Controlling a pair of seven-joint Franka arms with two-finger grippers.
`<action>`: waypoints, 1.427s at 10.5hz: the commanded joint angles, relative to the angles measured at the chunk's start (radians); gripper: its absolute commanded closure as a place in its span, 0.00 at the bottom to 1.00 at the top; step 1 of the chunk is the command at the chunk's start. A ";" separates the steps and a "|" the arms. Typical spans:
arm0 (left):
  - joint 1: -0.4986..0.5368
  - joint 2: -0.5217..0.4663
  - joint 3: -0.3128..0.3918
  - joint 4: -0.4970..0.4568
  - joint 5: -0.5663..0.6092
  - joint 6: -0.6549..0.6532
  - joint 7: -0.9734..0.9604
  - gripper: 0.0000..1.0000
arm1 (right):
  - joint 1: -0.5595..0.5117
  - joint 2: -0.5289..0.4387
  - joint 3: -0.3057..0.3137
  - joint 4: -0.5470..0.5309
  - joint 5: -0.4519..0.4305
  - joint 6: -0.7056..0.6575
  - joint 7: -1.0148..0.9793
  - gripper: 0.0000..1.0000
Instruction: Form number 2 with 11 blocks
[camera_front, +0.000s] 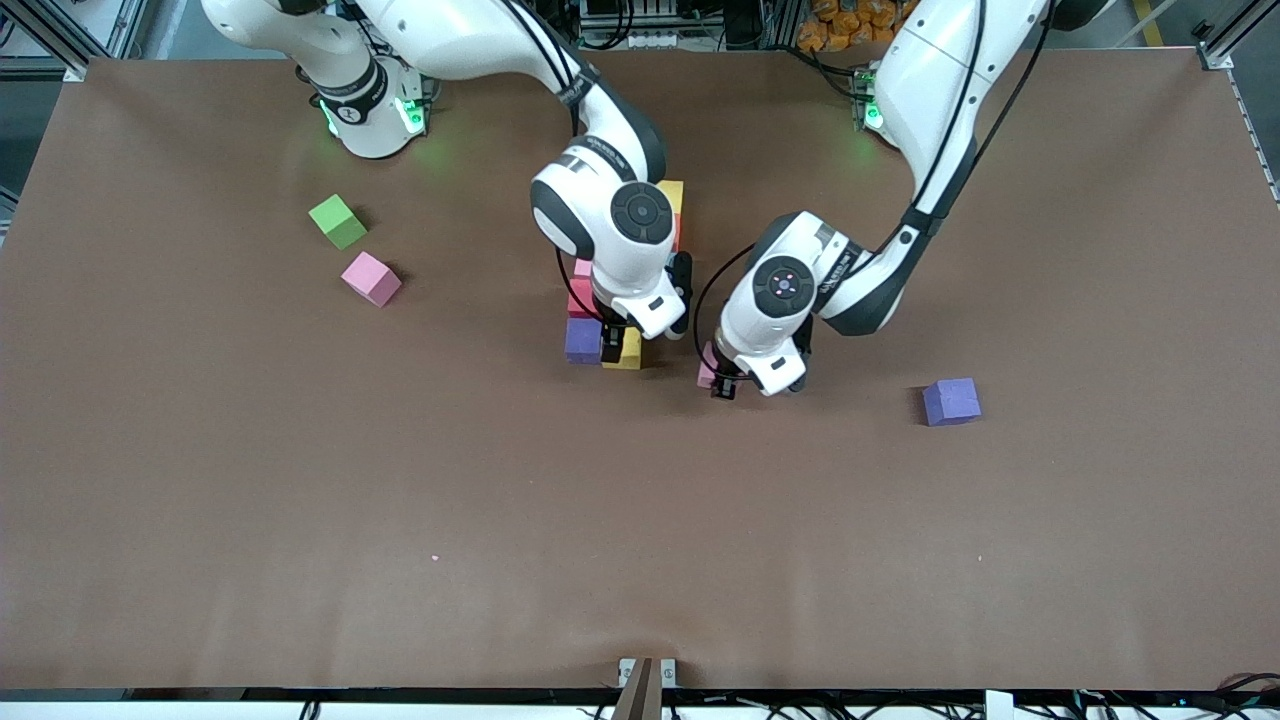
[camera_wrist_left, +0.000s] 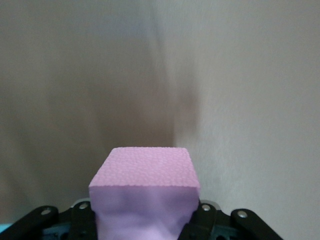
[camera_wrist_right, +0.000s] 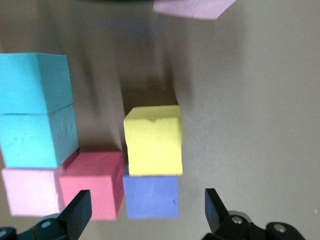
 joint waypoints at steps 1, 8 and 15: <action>-0.026 0.036 0.004 0.067 0.007 -0.030 -0.070 0.92 | -0.113 -0.058 0.013 -0.022 0.003 -0.023 -0.002 0.00; -0.087 0.061 0.006 0.124 -0.076 -0.121 -0.138 0.91 | -0.569 -0.232 0.012 -0.001 0.079 -0.133 -0.019 0.00; -0.144 0.122 0.013 0.190 -0.089 -0.153 -0.173 0.88 | -0.895 -0.429 0.007 -0.132 0.093 -0.251 0.032 0.00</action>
